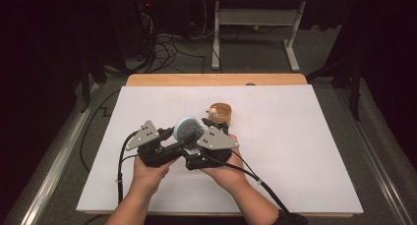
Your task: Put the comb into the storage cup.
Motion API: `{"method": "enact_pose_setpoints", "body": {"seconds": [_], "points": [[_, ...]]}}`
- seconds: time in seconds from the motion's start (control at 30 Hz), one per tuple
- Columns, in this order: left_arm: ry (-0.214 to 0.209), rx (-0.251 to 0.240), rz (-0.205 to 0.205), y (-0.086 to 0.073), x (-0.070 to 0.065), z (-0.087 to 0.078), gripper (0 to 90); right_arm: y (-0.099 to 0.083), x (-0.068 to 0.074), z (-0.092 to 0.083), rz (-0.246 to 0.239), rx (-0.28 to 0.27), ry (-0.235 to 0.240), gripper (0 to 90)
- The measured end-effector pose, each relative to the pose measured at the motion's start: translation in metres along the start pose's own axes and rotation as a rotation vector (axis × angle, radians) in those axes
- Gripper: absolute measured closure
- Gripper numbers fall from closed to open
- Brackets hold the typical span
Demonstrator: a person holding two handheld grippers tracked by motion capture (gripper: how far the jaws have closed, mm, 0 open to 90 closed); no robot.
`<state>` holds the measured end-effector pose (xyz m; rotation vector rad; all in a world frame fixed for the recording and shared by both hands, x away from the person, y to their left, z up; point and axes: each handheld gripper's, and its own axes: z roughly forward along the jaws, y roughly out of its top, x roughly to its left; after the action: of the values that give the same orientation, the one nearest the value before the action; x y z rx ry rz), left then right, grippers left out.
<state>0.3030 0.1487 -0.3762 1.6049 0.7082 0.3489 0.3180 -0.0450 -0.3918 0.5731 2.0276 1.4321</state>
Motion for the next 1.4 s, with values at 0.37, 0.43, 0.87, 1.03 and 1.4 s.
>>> {"method": "enact_pose_setpoints", "body": {"seconds": [0.37,0.43,0.87,1.03,1.4], "points": [[0.019,-0.015,-0.002,0.002,0.004,-0.006,53.8,-0.007,-0.003,-0.002,0.014,0.009,0.009,0.0],[0.02,-0.017,-0.002,0.002,0.005,-0.006,53.8,-0.009,-0.002,-0.003,0.016,0.016,0.014,0.0],[0.044,-0.022,0.013,0.002,0.006,-0.009,53.7,-0.016,-0.008,-0.015,0.044,0.009,0.022,0.0],[0.059,-0.029,0.025,0.002,0.006,-0.01,53.8,-0.02,-0.012,-0.021,0.055,0.005,0.02,0.0],[0.082,-0.041,0.034,0.0,0.012,-0.015,53.8,-0.03,-0.027,-0.036,0.074,0.006,-0.005,0.0]]}}
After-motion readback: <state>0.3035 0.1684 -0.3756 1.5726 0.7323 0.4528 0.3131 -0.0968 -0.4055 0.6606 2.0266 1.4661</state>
